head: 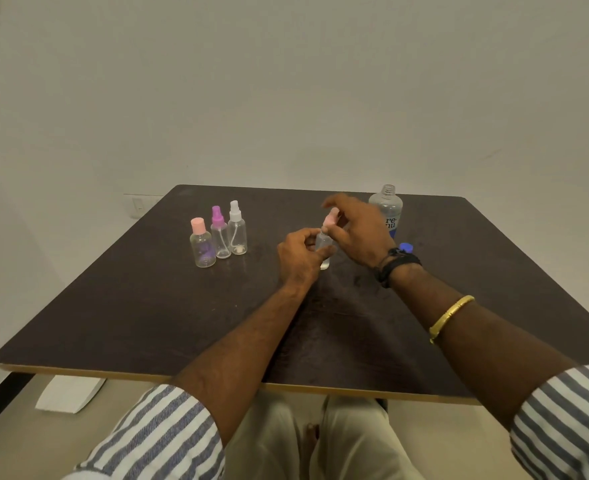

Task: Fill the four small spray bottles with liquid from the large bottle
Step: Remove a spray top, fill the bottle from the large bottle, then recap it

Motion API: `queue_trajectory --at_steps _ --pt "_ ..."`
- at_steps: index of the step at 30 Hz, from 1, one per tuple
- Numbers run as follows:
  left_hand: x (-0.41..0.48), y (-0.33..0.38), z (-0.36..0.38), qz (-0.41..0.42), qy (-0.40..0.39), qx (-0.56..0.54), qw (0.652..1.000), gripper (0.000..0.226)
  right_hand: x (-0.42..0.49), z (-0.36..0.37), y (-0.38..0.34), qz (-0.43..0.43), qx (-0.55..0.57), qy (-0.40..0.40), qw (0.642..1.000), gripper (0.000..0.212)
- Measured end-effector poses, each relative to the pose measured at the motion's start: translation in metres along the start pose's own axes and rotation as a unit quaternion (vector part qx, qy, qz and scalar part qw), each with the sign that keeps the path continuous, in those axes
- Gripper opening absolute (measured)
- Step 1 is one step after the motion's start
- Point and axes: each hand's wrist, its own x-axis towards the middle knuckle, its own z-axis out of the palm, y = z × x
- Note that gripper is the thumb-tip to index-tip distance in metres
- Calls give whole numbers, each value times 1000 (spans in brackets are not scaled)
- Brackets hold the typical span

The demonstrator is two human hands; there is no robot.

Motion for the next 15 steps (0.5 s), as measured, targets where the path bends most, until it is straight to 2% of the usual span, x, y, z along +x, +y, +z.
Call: queue_trajectory --at_steps 4,10,12,15 --pt "1 -3 0 0 5 15 1000 41 5 1 6 18 -19 -65 998 26" --pt "1 -5 0 -2 7 21 1000 36 17 -3 2 -27 -79 -138 987 21" --pt "2 -5 0 -6 8 21 1000 35 17 -2 -1 -20 -87 -145 985 17" --pt "1 -6 -1 -6 11 37 999 32 14 3 -3 -1 -76 -115 990 18"
